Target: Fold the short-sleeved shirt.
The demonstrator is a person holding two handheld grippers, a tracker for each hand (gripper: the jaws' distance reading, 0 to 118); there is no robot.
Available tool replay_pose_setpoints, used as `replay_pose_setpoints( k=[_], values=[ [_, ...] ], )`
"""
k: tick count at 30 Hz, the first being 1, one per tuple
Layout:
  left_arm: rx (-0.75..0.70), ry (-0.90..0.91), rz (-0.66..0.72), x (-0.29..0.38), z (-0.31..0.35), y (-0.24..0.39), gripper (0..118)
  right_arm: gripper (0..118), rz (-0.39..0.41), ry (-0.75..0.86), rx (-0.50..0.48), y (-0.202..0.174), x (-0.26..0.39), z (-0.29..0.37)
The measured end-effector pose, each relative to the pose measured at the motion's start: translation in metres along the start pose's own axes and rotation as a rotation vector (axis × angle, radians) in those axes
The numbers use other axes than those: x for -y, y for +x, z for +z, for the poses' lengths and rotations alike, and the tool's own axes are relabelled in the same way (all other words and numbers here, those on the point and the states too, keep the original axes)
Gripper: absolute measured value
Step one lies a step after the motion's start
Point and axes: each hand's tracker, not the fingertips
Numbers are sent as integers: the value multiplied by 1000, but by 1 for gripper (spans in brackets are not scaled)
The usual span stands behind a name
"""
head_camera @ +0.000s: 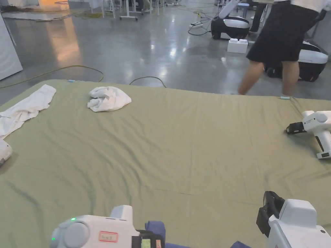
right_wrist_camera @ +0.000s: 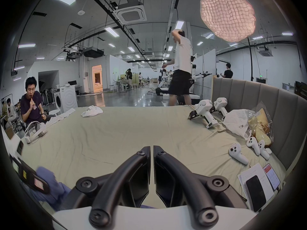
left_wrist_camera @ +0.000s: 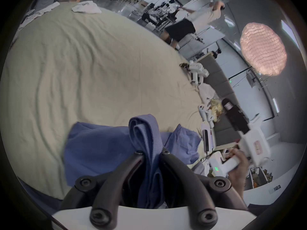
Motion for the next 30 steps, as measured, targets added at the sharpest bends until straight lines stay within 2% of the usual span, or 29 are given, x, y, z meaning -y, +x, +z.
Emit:
replay_pose_setpoints(
  k=[9, 11, 12, 14, 15, 17, 19, 20, 21, 22, 23, 26, 30],
  values=[
    [-137, -93, 12, 24, -81, 11, 9, 2, -15, -24, 37, 15, 6, 4],
    [-138, -98, 7, 25, -85, 11, 17, 2, -15, -26, 40, 16, 7, 5],
    [-135, -97, 16, 25, -86, 9, 27, 2, -16, -29, 40, 15, 8, 4],
    [-100, -92, 33, 25, -80, 9, 54, 2, -21, -35, 37, 16, 8, 4],
    [-91, -81, 32, 24, -74, 10, 62, 2, -23, -34, 35, 15, 8, 5],
    [-82, -45, 19, 22, -61, 11, 64, 2, -21, -35, 33, 15, 8, 5],
    [-69, 0, 18, 19, -45, 10, 62, 2, -16, -34, 28, 14, 7, 8],
    [-61, 19, 24, 18, -39, 9, 57, 2, -14, -34, 26, 14, 7, 9],
    [-56, 41, 31, 16, -29, 7, 47, 2, -12, -35, 26, 14, 7, 9],
    [-56, 62, 36, 15, -24, 5, 30, 2, -11, -35, 26, 14, 8, 9],
    [-60, 75, 31, 15, -21, 3, 19, 2, -11, -36, 25, 14, 8, 10],
    [-156, 26, -15, 18, -30, -1, 5, 2, -18, -45, 22, 13, 11, 9],
    [-148, -85, -53, 32, -56, 2, 1, 2, -18, -54, 17, 10, 14, 9]
  ],
)
